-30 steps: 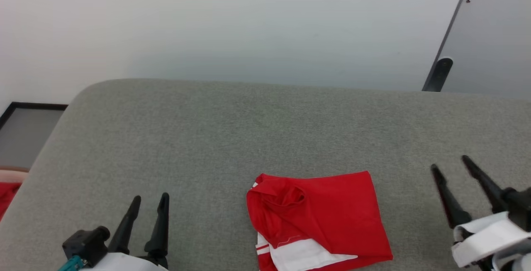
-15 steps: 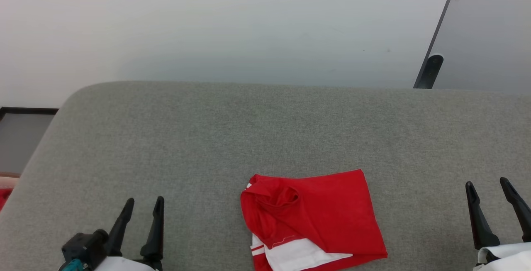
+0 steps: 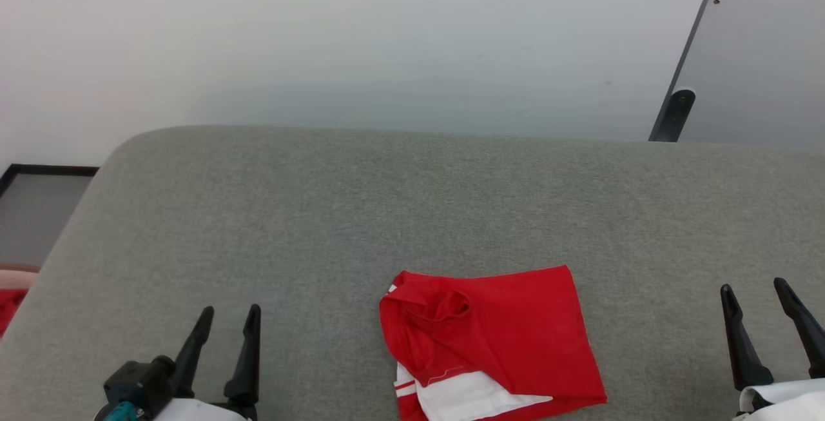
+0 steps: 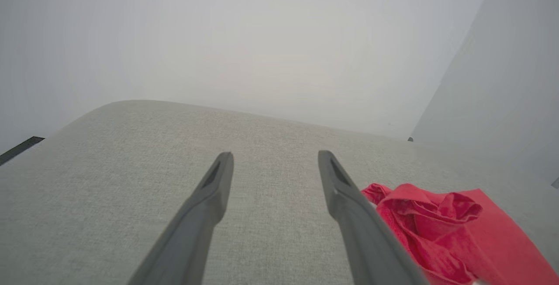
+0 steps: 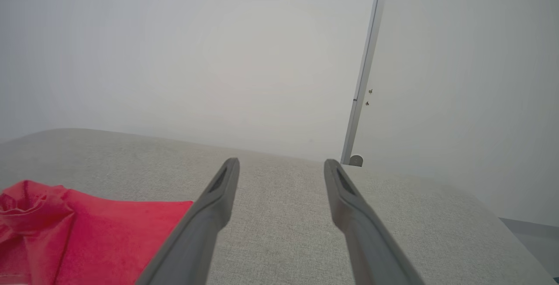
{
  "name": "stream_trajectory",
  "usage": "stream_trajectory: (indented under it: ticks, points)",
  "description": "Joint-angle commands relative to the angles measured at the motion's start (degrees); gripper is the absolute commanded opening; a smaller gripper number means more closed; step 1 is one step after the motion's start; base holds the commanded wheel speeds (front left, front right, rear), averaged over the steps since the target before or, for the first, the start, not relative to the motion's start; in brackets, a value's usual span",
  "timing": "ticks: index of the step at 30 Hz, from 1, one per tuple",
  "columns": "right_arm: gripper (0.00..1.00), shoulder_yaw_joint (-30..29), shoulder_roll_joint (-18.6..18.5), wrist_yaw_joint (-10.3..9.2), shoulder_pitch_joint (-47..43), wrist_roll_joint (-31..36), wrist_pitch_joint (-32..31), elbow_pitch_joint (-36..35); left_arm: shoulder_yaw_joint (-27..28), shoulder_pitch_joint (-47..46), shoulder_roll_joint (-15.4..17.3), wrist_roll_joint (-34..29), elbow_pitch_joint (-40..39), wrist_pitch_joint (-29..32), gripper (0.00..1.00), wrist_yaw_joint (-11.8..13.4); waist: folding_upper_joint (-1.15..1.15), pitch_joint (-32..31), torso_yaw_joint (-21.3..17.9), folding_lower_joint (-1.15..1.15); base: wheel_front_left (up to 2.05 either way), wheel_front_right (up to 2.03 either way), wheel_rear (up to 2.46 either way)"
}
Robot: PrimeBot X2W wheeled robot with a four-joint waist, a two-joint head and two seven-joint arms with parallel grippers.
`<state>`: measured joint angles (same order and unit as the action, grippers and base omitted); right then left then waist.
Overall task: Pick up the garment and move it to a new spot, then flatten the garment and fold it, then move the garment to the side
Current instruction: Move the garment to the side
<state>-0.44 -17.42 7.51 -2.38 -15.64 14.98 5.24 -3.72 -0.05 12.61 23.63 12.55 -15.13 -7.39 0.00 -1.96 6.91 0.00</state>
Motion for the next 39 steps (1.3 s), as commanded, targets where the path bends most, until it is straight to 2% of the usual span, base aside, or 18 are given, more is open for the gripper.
stream_trajectory:
  ticks: [1, 7, 14, 17, 22, 28, 33, 39]
  points:
    - [1.00, 0.23, -0.06, -0.04, -0.47, 0.43, 0.25, 0.13, 0.42, -0.10, 0.01, -0.39, -0.11, 0.04, 1.00, -0.17, 0.00, -0.04, 0.60, 0.00, 0.00, 0.00, 0.00]
    - [1.00, 3.48, 0.00, -0.04, 0.38, -0.30, 0.26, 1.17, 4.34, 0.50, -1.06, -1.53, 0.31, 0.04, 1.00, -0.16, 0.00, -0.25, 3.33, 0.00, 0.00, 0.00, 0.00]
    - [1.00, 12.60, -1.60, -0.05, 3.15, -4.31, -1.09, 8.14, 7.25, 2.13, -2.14, -1.19, 0.34, 0.04, 1.00, -0.16, 0.00, -1.24, 7.40, 0.00, 0.00, 0.00, 0.00]
    - [1.00, 15.61, -3.05, -0.05, 5.39, -7.41, -6.81, 11.11, 7.03, 2.89, -2.43, -0.93, 0.50, 0.04, 1.00, -0.16, 0.00, -1.64, 8.85, 0.00, 0.00, 0.00, 0.00]
    - [1.00, 18.97, -5.45, -0.04, 9.73, -11.96, -19.93, 13.03, 6.19, 3.50, -2.81, -0.88, 0.60, 0.04, 1.00, -0.16, 0.00, -1.78, 10.66, 0.00, 0.00, 0.00, 0.00]
    - [1.00, 20.05, -7.47, -0.05, 13.64, -15.90, -34.26, 14.04, 5.27, 3.58, -3.84, -1.28, 0.83, 0.04, 1.00, -0.16, 0.00, -1.47, 12.78, 0.00, 0.00, 0.00, 0.00]
    - [1.00, 17.98, -8.46, -0.05, 15.41, -15.76, -41.85, 15.17, 4.39, 2.53, -4.63, -1.07, 1.19, 0.04, 1.00, -0.16, 0.00, -0.14, 14.74, 0.00, 0.00, 0.00, 0.00]
    - [1.00, 15.31, -7.88, -0.05, 16.05, -14.90, -47.73, 16.19, 3.55, 1.77, -5.40, -0.51, 1.51, 0.04, 1.00, -0.16, 0.00, 1.51, 16.18, 0.00, 0.00, 0.00, 0.00]
